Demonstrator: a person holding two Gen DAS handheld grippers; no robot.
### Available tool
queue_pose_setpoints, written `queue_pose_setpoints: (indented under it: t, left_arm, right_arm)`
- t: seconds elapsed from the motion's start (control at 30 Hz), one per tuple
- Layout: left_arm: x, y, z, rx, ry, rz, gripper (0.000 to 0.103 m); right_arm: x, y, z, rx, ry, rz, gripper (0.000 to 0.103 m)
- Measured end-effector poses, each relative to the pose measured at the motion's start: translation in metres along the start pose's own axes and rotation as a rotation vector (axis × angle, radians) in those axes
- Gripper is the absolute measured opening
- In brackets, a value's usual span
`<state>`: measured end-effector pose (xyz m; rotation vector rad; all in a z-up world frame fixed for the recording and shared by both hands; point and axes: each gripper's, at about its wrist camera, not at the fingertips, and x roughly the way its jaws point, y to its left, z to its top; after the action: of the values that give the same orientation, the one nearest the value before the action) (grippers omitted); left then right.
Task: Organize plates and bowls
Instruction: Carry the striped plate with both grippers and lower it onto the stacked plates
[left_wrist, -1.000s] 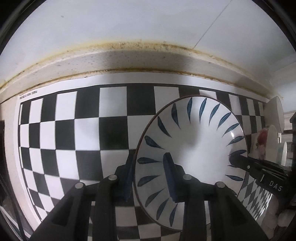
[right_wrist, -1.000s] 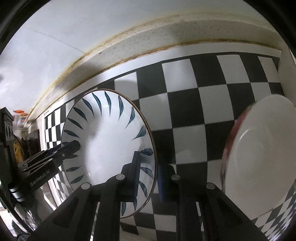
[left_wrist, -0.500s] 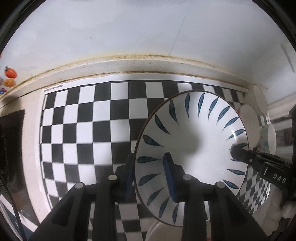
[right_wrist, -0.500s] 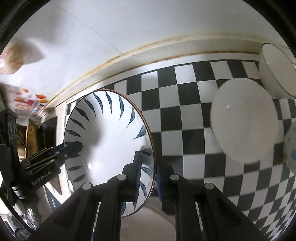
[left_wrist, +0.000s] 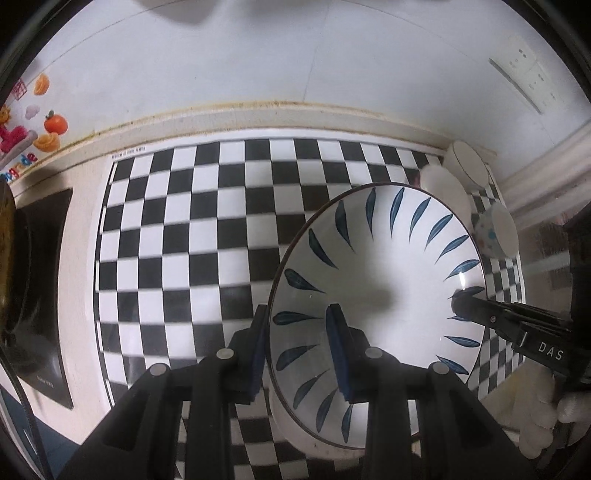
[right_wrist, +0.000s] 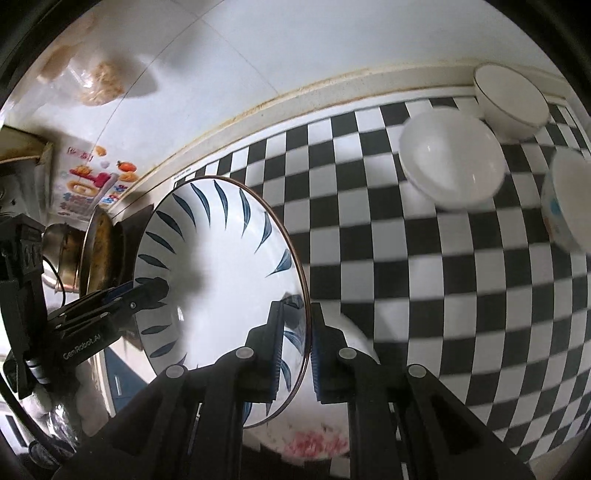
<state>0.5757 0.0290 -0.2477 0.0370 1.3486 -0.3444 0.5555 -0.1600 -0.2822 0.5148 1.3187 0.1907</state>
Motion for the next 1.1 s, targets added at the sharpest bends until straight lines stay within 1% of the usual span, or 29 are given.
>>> queue_pose_setpoints:
  t: [0.27,0.43,0.57,0.77,1.0,1.1]
  left_arm:
    - [0.008,-0.010,-0.041,0.004,0.045,-0.009,0.028]
    - [0.027,-0.014,-0.064,-0.005,0.096,-0.010,0.028]
    - [0.046,-0.019,-0.077,0.000,0.138,0.009,0.028]
    - [0.068,-0.025,-0.089,-0.011,0.184,0.025,0.028]
    - [0.080,-0.028,-0.091,-0.022,0.210,0.042,0.028]
    - [0.082,-0.026,-0.091,-0.040,0.222,0.041,0.028]
  right_arm:
    - [0.002,-0.014,-0.052,0.001,0.037,-0.002,0.015]
    - [0.021,-0.034,-0.079,0.033,0.081,0.015,0.015]
    - [0.036,-0.044,-0.094,0.023,0.112,-0.009,0.015]
    - [0.053,-0.056,-0.100,0.002,0.143,-0.055,0.015]
    - [0.063,-0.062,-0.093,-0.015,0.161,-0.075,0.015]
    - [0.066,-0.059,-0.088,-0.024,0.168,-0.081,0.015]
